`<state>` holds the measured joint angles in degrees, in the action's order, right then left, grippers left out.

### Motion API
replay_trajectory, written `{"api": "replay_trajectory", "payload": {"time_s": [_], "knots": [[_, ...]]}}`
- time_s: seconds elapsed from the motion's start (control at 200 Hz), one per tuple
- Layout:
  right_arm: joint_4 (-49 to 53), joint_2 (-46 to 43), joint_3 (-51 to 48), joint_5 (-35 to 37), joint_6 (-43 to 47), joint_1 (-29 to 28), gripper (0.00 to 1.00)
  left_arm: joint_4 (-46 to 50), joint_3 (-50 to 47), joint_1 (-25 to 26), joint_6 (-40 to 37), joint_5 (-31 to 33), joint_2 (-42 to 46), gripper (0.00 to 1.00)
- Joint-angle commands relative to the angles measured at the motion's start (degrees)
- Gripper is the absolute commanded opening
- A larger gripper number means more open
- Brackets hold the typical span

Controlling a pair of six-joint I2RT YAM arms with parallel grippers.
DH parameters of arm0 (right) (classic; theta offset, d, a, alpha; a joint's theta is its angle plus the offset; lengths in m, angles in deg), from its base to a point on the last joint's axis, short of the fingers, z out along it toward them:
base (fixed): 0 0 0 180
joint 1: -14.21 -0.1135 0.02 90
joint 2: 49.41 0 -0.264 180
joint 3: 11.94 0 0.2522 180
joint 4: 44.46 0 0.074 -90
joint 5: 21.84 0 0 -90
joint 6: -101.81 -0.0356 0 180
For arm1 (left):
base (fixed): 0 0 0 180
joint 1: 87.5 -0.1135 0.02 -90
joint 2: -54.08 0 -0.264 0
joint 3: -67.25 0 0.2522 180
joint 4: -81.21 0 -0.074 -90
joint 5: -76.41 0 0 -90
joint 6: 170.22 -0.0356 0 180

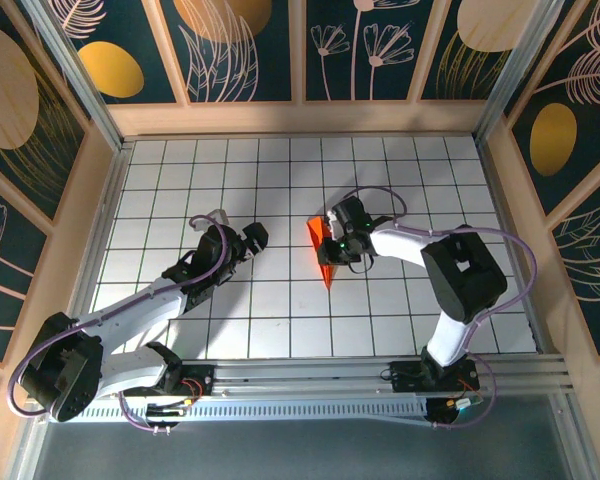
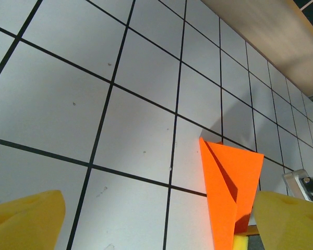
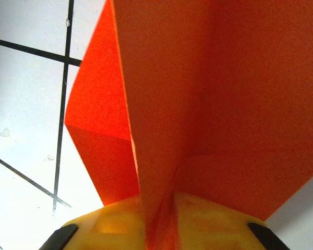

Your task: Fold a paper plane with a square sheet of paper (fold left side to right side)

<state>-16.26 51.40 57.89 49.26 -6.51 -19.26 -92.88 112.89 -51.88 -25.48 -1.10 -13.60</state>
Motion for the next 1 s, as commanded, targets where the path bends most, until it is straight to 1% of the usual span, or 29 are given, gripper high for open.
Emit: {"api": "replay_trajectory", "payload": {"time_s": [0.0, 0.3, 0.535, 0.706, 0.876, 0.991], "knots": [[2.84, 1.39, 2.3, 3.74, -1.25, -0.96, 0.17, 0.12, -1.11, -0.45, -0.31, 0.87, 1.07, 0.92], [6.44, 3.53, 5.15, 9.56, -2.75, -3.5, 0.1, -0.1, -1.6, -0.4, -0.21, 0.96, 1.06, 0.93], [7.64, 5.77, 6.5, 11.51, -3.86, -5.37, 0.08, -0.23, -1.73, -0.45, -0.33, 0.91, 0.97, 0.93], [7.89, 5.36, 6.93, 12.36, -4.55, -5.79, 0.06, 0.1, -1.72, -0.45, -0.74, 1.38, 1.31, 0.93], [9.32, 4.33, 8.32, 13.78, -4.94, -5.81, 0.0, 0.87, -1.55, -0.42, -1.7, 2.61, 1.97, 0.93], [10.01, 2.84, 9.13, 14.56, -5.05, -5.73, 0.0, 1.76, -1.38, -0.38, -2.73, 4.1, 2.59, 0.95]]}}
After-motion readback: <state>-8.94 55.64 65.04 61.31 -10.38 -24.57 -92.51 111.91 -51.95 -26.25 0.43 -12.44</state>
